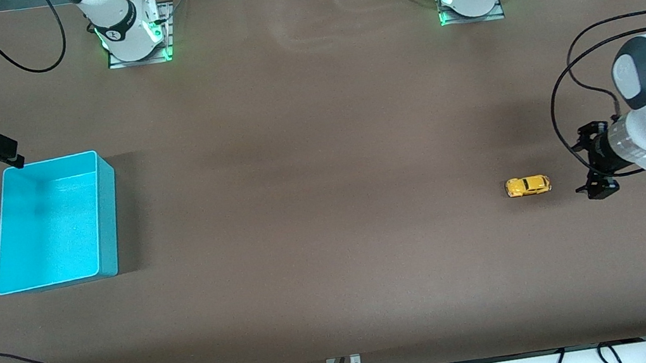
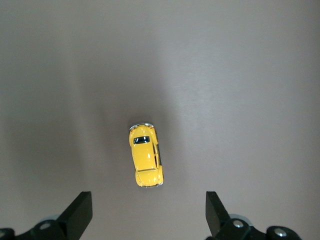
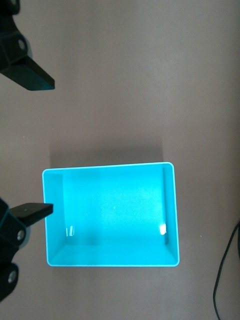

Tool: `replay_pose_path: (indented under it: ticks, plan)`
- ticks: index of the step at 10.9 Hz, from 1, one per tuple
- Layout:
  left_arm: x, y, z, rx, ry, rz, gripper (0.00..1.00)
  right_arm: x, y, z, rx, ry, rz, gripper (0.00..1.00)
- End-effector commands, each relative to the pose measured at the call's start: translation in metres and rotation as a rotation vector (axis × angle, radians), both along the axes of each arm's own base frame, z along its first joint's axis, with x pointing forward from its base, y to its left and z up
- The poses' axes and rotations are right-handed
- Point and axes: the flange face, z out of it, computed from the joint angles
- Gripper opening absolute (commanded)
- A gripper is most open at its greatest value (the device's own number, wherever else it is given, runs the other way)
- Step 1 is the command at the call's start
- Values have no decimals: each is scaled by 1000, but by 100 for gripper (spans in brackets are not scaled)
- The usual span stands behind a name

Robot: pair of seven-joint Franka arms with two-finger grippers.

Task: Wind up and store yellow beetle car
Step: 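Lower the open left gripper over the yellow beetle car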

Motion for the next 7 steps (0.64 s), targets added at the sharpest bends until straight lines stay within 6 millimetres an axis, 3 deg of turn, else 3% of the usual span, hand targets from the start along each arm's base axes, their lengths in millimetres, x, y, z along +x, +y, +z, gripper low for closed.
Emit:
replay_pose_path:
  ticks: [1,5,7]
  plan:
    - [-11,-6,-40,-15,35,180,100,2,1,5,11,0,7,100]
    - [-9,-29,-87,3,71,229,100,2,0,5,10,0,7,100]
    - [-10,-29,-104,6,82,227,100,2,0,5,10,0,7,100]
